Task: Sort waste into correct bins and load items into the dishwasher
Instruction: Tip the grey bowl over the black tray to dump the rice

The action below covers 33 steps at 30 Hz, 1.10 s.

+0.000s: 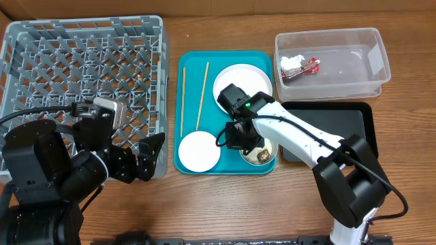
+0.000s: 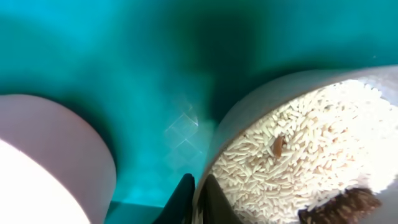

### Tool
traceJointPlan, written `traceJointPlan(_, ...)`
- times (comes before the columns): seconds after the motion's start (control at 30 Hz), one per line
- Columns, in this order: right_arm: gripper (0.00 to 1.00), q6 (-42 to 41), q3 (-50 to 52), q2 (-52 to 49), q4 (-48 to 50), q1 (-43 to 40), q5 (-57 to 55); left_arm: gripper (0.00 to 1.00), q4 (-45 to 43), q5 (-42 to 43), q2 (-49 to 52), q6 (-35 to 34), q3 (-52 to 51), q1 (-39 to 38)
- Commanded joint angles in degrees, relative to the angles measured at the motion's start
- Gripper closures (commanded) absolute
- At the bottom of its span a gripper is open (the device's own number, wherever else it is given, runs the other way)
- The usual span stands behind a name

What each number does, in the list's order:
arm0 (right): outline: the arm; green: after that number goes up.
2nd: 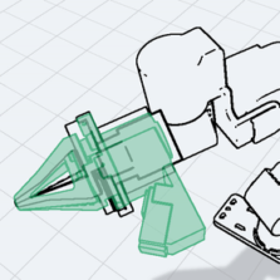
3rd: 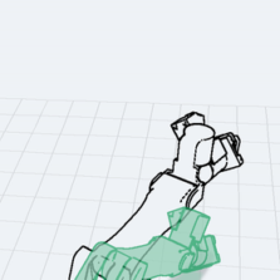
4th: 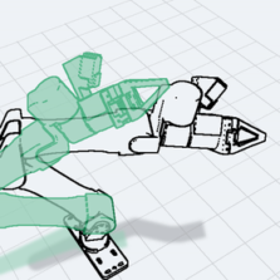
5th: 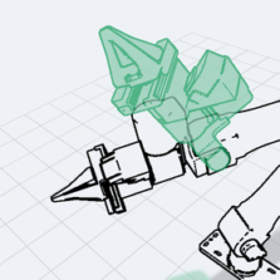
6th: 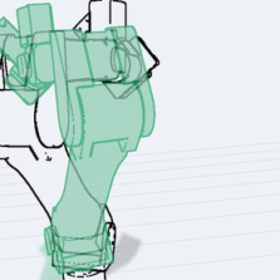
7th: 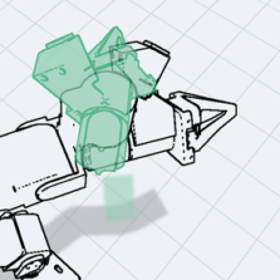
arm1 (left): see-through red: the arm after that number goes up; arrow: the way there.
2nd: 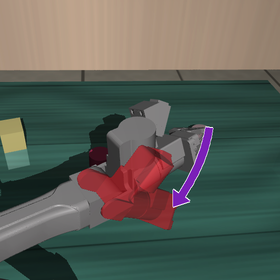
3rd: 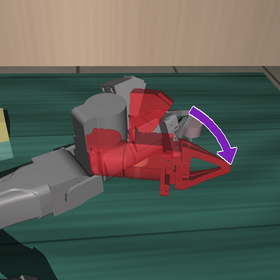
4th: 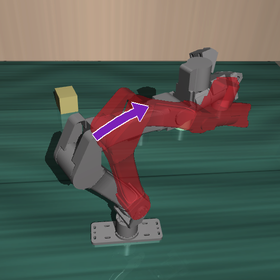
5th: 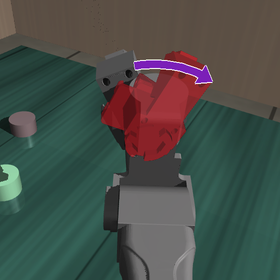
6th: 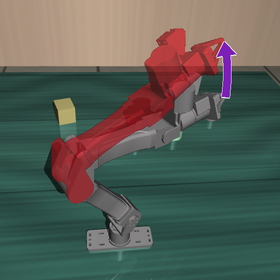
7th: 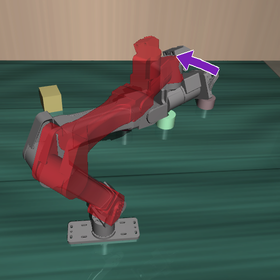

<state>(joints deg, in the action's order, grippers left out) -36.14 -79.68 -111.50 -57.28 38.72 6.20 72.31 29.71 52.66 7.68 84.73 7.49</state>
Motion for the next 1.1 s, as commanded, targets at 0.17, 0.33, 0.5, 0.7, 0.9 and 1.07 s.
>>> traceJointPlan(0.17, 0.96, 4.9, -4.0, 13.7, -0.4, -0.1, 1.8, 0.0, -0.1, -0.3, -0.2, -0.4, 0.3, 0.0)
traceJointPlan(0.33, 0.96, 4.9, -4.0, 19.5, -3.6, -4.2, 1.8, 0.0, -0.1, -0.3, -0.2, -0.4, 0.3, 0.0)
traceJointPlan(0.5, 0.96, 13.7, -3.5, 20.4, -7.7, -13.3, 10.5, 0.0, -0.1, -0.3, -0.2, -0.4, 0.3, 0.0)
traceJointPlan(0.7, 0.96, 25.7, 1.8, 20.2, -7.3, -27.8, 32.1, 0.0, -0.2, -0.3, -0.2, -0.4, 0.3, 0.0)
traceJointPlan(0.9, 0.96, 34.4, 9.6, 20.1, -3.9, -40.3, 49.6, 0.0, -0.1, -0.3, -0.2, -0.4, 0.3, 0.0)
traceJointPlan(1.07, 0.96, 35.3, 20.1, 20.1, 8.9, -49.1, 61.1, 0.0, -0.2, -0.3, -0.2, -0.4, 0.3, 0.0)
